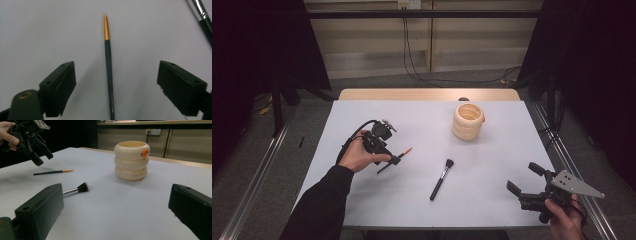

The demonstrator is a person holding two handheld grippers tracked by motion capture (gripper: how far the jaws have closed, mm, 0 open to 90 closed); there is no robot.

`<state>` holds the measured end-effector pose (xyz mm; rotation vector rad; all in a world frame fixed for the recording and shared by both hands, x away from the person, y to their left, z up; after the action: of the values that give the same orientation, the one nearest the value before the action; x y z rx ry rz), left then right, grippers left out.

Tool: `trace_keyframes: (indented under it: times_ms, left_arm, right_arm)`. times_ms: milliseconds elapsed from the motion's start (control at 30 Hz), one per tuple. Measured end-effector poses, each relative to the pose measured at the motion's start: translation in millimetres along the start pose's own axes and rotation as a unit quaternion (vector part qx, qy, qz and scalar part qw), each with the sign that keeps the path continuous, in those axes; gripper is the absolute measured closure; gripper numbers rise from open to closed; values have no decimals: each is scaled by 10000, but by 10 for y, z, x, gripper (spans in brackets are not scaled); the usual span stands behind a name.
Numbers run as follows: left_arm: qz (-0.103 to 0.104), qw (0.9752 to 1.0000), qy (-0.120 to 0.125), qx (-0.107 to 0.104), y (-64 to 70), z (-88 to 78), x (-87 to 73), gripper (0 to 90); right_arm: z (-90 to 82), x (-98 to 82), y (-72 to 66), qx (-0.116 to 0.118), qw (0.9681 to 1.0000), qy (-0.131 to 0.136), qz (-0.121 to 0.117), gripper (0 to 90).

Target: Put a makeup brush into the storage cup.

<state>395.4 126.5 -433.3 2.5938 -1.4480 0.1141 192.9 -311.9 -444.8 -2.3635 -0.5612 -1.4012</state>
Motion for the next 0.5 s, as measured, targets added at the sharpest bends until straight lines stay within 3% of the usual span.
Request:
trace_keyframes:
  times_ms: [33, 100, 233, 267, 500]
  left_arm:
    - [-75, 10000, 13, 5, 8, 20, 4, 135]
    - [-29, 9998, -196, -5, -3, 75, 21, 99]
    - [20, 9997, -237, 28, -14, 136, 37, 104]
    - [94, 9993, -348, 103, -27, 152, 43, 112]
    - [171, 9988, -414, 210, -39, 205, 53, 264]
  right_arm:
    - [0, 0, 0, 0, 10000, 0, 0, 0]
    - [0, 0, -7, -5, 10000, 1, 9, 0]
    - [1, -1, -11, 39, 10000, -27, 2, 0]
    - [2, -1, -13, 45, 10000, -28, -12, 0]
    - [6, -3, -10, 42, 10000, -29, -19, 0]
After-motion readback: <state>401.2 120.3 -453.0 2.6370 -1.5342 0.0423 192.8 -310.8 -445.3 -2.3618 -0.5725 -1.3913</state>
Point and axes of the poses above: each handheld gripper's, and its own axes: z roughly forward along the jaws, x roughly out of its top, y roughly to its right, the point moved 2 cm from there along z, roughly forward along the jaws, and after that the axes turned 14 degrees about -y, right-handed, at the moved point
